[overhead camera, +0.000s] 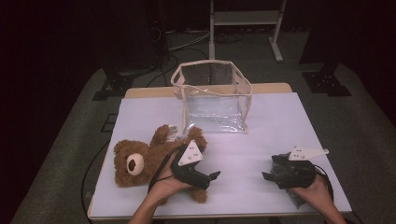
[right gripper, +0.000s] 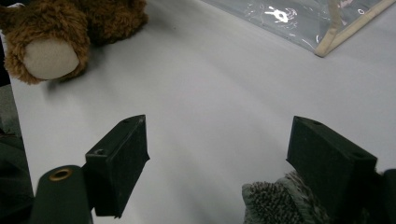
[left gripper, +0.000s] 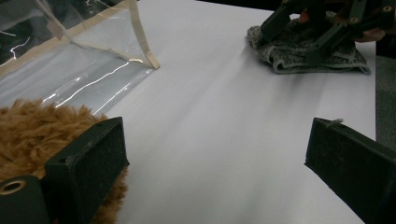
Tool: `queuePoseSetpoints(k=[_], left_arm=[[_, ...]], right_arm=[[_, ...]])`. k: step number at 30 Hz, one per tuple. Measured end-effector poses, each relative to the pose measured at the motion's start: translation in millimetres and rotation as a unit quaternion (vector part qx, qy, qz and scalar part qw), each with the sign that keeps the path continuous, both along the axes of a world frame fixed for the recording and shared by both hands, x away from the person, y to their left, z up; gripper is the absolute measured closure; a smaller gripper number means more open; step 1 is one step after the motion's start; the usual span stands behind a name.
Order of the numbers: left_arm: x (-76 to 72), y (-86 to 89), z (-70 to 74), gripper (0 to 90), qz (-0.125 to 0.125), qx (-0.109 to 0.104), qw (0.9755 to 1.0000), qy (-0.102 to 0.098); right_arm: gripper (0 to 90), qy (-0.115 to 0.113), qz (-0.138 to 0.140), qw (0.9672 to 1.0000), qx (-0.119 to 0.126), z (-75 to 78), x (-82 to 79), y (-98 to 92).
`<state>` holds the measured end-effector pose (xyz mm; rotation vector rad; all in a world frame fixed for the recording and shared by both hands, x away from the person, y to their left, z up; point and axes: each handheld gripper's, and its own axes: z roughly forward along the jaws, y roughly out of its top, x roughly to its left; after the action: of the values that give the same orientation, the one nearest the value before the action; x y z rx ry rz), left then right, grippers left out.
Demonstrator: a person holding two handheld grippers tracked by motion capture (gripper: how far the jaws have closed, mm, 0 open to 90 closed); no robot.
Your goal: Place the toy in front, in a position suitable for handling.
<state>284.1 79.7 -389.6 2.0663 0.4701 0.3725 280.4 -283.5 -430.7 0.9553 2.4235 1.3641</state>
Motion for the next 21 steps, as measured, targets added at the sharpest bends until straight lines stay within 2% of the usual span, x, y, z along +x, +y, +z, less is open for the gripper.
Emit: queuePoseSetpoints(k=[5, 10, 12, 13, 16, 21], left_arm=[[-2.4, -1.5, 3.3, 4.7, -0.010, 0.005, 0.9999, -0.008], [-3.8, 1.3, 8.8, 4.8, -0.015, 0.000, 0.9998, -0.014], [-4.6, 5.8, 14.3, 4.8, -0.019, 0.001, 0.9995, -0.026], [-4.6, 5.8, 14.3, 4.8, -0.019, 0.001, 0.9995, -0.026], [-3.9, 18.3, 23.4, 4.8, -0.013, -0.004, 0.9991, -0.040], [-2.7, 37.1, 31.7, 4.8, 0.002, 0.002, 0.9984, -0.056]], right_arm=[[19.1, -0.001, 0.001, 1.0000, 0.001, -0.2, -0.5, -1.8], [19.0, -0.002, -0.003, 1.0000, 0.005, 1.1, -1.2, -3.4], [18.8, 0.001, -0.001, 0.9999, 0.010, 2.9, -1.7, -3.2], [18.8, 0.001, -0.001, 0.9999, 0.010, 2.9, -1.7, -3.2], [18.4, -0.006, 0.003, 0.9999, 0.011, 8.6, -3.4, -0.4], [18.4, -0.012, 0.014, 0.9997, 0.017, 16.5, -3.8, 4.4]])
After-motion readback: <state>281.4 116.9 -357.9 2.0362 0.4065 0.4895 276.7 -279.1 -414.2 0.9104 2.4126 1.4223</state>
